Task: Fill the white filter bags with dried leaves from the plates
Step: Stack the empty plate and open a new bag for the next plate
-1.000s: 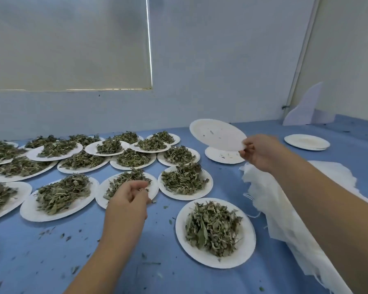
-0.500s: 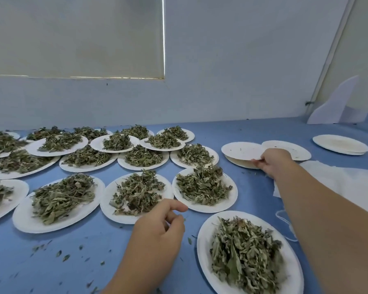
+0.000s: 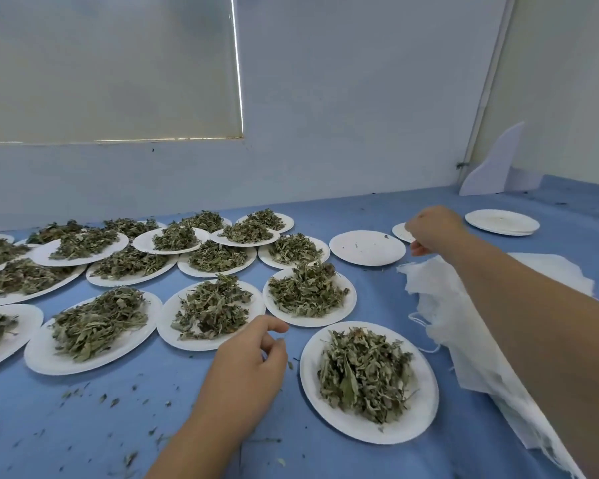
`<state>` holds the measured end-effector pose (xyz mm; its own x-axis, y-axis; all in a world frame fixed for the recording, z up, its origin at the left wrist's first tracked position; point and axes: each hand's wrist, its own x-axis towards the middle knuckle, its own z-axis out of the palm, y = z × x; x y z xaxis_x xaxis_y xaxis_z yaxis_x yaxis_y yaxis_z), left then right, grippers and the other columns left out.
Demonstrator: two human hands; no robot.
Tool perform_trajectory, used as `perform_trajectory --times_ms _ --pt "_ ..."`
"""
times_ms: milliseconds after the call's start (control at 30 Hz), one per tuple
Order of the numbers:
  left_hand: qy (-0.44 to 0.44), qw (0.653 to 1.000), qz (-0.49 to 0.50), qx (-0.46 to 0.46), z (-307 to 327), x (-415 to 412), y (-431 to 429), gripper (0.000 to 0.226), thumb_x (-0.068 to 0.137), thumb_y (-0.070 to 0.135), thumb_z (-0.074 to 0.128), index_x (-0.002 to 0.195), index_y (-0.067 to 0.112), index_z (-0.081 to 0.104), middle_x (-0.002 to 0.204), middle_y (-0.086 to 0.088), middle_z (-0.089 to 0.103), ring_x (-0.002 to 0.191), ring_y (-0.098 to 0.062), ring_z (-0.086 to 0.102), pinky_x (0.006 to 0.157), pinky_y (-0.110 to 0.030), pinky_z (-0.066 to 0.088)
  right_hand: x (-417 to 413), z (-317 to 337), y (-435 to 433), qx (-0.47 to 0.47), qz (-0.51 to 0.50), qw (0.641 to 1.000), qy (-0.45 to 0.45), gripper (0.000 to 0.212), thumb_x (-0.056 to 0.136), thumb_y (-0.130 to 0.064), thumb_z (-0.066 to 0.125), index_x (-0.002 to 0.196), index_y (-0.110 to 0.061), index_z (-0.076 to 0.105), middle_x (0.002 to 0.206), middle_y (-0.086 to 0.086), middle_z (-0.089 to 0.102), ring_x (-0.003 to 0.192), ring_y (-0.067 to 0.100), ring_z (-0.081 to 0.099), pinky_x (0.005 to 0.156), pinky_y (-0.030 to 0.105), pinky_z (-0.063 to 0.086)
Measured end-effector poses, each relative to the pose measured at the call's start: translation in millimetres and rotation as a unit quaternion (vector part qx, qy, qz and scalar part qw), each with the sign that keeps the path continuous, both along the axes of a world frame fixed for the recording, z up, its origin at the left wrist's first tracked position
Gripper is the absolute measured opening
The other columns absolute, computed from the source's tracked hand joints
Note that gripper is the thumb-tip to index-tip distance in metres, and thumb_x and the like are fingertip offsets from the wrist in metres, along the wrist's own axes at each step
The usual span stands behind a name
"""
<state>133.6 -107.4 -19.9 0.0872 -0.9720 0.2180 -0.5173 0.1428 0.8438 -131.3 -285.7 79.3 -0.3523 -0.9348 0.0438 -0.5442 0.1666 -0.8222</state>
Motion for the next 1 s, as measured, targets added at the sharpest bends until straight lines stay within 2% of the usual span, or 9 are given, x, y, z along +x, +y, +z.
perform_trajectory --times_ms 100,300,367,467,600,733,833,900,1000 --pt "-0.004 1.0 0.016 -0.004 1 2 5 0.027 0.092 0.015 0.052 0.089 0.041 0.057 0.075 0.012 0.059 0.049 -0.003 0.048 0.043 -0.015 0.039 -16 14 27 -0.039 0.033 0.997 0.052 0.02 0.09 -0.009 0.05 0.097 0.002 0.065 0.082 0.014 0.065 0.067 0.026 0.064 0.069 0.037 0.057" --pt "-0.023 0.999 0.045 -0.004 6 11 16 0.025 0.092 0.015 0.052 0.094 0.039 0.057 0.076 0.0 0.058 0.052 -0.008 0.051 0.037 -0.014 0.037 -36 -14 102 -0.098 0.064 0.975 0.189 0.016 0.09 -0.022 0.054 0.079 -0.021 0.066 0.074 -0.009 0.062 0.067 0.009 0.056 0.056 0.026 0.044" --pt "-0.04 0.998 0.042 -0.005 7 11 22 0.024 0.093 0.016 0.051 0.096 0.039 0.057 0.075 0.0 0.058 0.052 -0.009 0.05 0.042 -0.016 0.039 -40 -25 122 -0.103 0.076 0.962 0.239 0.015 0.092 -0.026 0.054 0.083 -0.024 0.066 0.078 -0.011 0.062 0.069 0.004 0.053 0.056 0.021 0.037" --pt "-0.049 0.998 0.028 0.001 8 10 29 0.022 0.094 0.017 0.051 0.097 0.039 0.056 0.076 0.001 0.058 0.052 -0.009 0.052 0.046 -0.019 0.042 -41 -32 146 -0.1 0.08 0.942 0.309 0.019 0.092 -0.039 0.055 0.093 -0.024 0.066 0.094 -0.006 0.064 0.078 0.008 0.055 0.067 0.026 0.043" --pt "-0.062 0.998 0.014 0.002 11 8 33 0.02 0.095 0.018 0.052 0.098 0.038 0.056 0.073 0.003 0.058 0.051 -0.006 0.054 0.046 -0.017 0.042 -31 -44 173 -0.054 0.099 0.882 0.458 0.049 0.082 -0.065 0.053 0.113 -0.028 0.057 0.113 -0.003 0.051 0.102 0.016 0.051 0.073 0.028 0.039" --pt "-0.066 0.998 0.003 0.01 11 7 33 0.018 0.095 0.019 0.052 0.099 0.035 0.058 0.071 0.003 0.056 0.047 -0.004 0.047 0.048 -0.019 0.042 -25 -44 180 -0.018 0.085 0.832 0.548 0.047 0.086 -0.057 0.051 0.121 -0.025 0.053 0.115 0.001 0.048 0.102 0.019 0.049 0.073 0.029 0.039" --pt "-0.089 0.996 -0.001 0.012 11 6 31 0.016 0.095 0.021 0.053 0.099 0.035 0.058 0.072 0.004 0.057 0.051 -0.005 0.05 0.05 -0.02 0.04 -21 -41 178 -0.001 0.069 0.833 0.549 0.029 0.094 -0.041 0.044 0.107 -0.023 0.061 0.088 -0.002 0.044 0.085 0.017 0.046 0.067 0.028 0.036" --pt "-0.106 0.994 0.007 0.013 12 5 29 0.014 0.094 0.021 0.052 0.096 0.034 0.059 0.073 0.004 0.059 0.056 -0.008 0.052 0.052 -0.022 0.041 -19 -39 177 0.009 0.053 0.86 0.507 0.023 0.095 -0.03 0.042 0.088 -0.022 0.063 0.073 -0.005 0.038 0.075 0.015 0.045 0.063 0.027 0.034" --pt "-0.127 0.991 0.034 0.034 14 1 28 0.017 0.092 0.025 0.053 0.08 0.027 0.064 0.073 0.004 0.063 0.067 -0.011 0.058 0.057 -0.024 0.044 -23 -39 173 0.004 0.03 0.916 0.4 0.027 0.089 -0.022 0.051 0.063 -0.022 0.055 0.066 -0.005 0.049 0.062 0.012 0.046 0.056 0.023 0.036"
